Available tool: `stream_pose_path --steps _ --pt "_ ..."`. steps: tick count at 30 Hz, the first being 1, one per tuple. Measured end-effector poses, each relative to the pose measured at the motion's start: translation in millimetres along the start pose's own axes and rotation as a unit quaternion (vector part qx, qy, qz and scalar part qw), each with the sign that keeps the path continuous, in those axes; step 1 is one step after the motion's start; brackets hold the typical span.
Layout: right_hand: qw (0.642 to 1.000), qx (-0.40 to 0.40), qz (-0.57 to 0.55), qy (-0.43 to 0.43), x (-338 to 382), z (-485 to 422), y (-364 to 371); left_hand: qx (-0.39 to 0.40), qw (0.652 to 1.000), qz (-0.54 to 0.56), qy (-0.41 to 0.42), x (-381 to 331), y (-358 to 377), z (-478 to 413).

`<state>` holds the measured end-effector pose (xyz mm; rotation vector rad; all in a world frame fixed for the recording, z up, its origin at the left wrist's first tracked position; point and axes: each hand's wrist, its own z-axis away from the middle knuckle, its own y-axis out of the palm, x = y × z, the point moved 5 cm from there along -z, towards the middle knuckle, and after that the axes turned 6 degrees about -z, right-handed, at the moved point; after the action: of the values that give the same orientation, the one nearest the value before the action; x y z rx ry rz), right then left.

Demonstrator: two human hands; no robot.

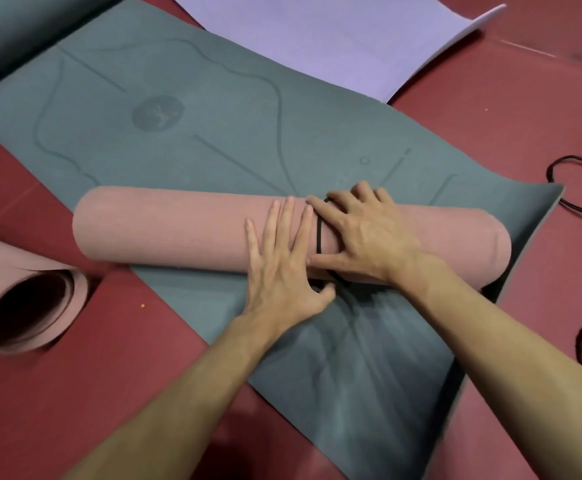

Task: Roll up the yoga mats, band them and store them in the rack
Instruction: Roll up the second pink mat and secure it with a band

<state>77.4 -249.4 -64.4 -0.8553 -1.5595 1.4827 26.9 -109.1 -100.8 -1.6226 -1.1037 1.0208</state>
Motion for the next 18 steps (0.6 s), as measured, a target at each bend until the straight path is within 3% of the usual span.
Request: stream_pose_path --steps 5,9,14,18 --pt "0.986 0.075 -0.140 -0.053 17 -9 3 -0.013 0.997 0.002 -0.079 -10 10 5" --pt "0.960 0.108 -0.258 0.007 -3 -4 -11 -0.045 0.997 0.035 -0.056 -8 8 13" --pt "0.954 0.188 -0.193 0.133 -33 -9 -10 -0.041 0.998 0.030 -0.024 1 2 17" --pt "0.966 0.201 -0.141 0.081 -11 -20 -14 -0.033 0.998 0.035 -0.034 -4 5 19"
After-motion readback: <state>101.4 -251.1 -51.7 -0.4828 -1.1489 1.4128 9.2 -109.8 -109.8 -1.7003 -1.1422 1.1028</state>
